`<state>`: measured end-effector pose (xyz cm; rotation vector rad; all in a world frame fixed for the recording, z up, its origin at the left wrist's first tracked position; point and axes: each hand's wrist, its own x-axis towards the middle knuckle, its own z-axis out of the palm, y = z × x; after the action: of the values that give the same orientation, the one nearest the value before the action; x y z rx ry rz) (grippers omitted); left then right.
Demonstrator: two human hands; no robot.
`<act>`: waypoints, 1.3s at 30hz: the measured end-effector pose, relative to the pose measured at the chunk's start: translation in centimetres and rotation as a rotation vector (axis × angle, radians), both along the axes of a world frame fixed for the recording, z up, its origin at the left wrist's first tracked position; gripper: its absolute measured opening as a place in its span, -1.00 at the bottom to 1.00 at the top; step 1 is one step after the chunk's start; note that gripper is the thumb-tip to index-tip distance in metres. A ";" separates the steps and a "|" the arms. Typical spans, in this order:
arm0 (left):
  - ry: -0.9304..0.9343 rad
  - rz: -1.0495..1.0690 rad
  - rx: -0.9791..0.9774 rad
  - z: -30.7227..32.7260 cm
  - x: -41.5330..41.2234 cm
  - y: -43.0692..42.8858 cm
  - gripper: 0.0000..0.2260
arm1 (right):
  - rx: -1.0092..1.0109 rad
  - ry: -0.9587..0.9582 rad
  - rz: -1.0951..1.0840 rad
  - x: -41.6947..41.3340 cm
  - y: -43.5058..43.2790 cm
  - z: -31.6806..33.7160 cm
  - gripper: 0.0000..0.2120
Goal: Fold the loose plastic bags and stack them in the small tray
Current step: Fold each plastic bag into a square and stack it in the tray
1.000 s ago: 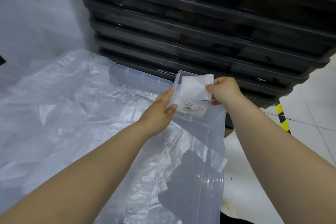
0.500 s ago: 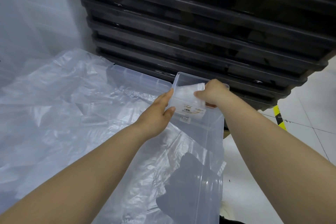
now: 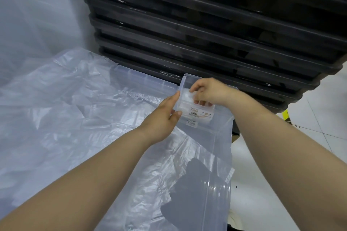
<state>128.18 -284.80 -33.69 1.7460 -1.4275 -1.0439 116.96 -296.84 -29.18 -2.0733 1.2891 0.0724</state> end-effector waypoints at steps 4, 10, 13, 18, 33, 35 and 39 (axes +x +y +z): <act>0.002 -0.015 0.007 -0.3 0.4 -0.2 -0.52 | 0.024 0.087 0.063 1.2 -0.7 -2.2 -0.85; -0.009 -0.023 0.010 -0.5 0.5 -0.3 -0.52 | 0.079 0.190 0.105 1.8 -1.5 -3.0 -0.88; -0.007 -0.033 0.030 -0.3 0.6 -0.3 -0.51 | 0.052 0.215 0.106 1.9 -1.1 -2.6 -0.88; 0.020 0.036 -0.016 0.5 1.2 0.4 -0.49 | -0.048 -0.120 -0.106 1.2 0.4 -0.7 -0.88; -0.651 -0.171 0.282 -0.6 7.4 16.8 -0.56 | -0.252 0.056 0.501 -0.2 19.8 -4.2 -0.56; -0.721 -0.207 0.262 -1.6 7.4 18.2 -0.47 | -0.254 0.095 0.551 -0.6 20.7 -5.1 -0.45; -0.830 -0.175 0.172 -3.5 7.0 19.1 -0.15 | -0.338 0.102 0.579 -0.6 21.4 -5.9 -0.43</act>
<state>135.14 -265.66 -37.15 2.3613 -2.0515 -0.5265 116.33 -275.40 -35.04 -2.7117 0.7515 0.2322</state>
